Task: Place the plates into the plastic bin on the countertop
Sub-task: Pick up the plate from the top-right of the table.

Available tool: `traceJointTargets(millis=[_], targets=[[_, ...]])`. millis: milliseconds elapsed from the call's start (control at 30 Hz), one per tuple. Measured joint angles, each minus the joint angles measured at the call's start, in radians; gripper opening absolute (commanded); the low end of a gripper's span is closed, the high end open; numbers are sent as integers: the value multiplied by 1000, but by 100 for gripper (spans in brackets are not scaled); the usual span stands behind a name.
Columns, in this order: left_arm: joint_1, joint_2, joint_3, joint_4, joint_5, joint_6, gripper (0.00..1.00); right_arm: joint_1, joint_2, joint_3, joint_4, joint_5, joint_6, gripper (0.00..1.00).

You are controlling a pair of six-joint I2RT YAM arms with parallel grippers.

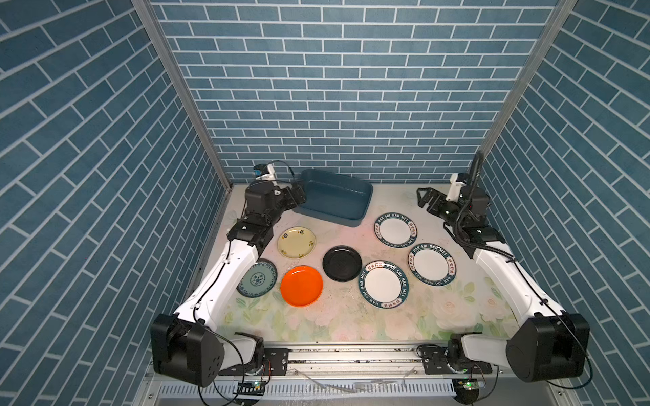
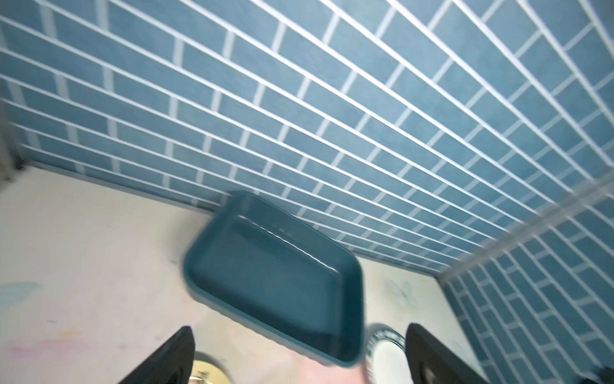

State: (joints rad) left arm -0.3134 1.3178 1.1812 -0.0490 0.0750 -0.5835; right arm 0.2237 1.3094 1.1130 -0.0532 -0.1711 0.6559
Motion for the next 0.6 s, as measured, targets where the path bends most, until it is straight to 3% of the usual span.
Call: traceJointTargets(millis=[167, 267, 533, 600], targets=[[-92, 46, 31, -38, 47, -154, 100, 128, 58, 67, -26, -41, 174, 99], [-101, 48, 29, -33, 70, -197, 100, 175, 69, 100, -23, -51, 186, 99], [-69, 104, 8, 151, 230, -300, 100, 201, 103, 162, 137, -214, 197, 99], [-61, 143, 24, 155, 273, -298, 100, 201, 120, 172, 128, -215, 203, 95]])
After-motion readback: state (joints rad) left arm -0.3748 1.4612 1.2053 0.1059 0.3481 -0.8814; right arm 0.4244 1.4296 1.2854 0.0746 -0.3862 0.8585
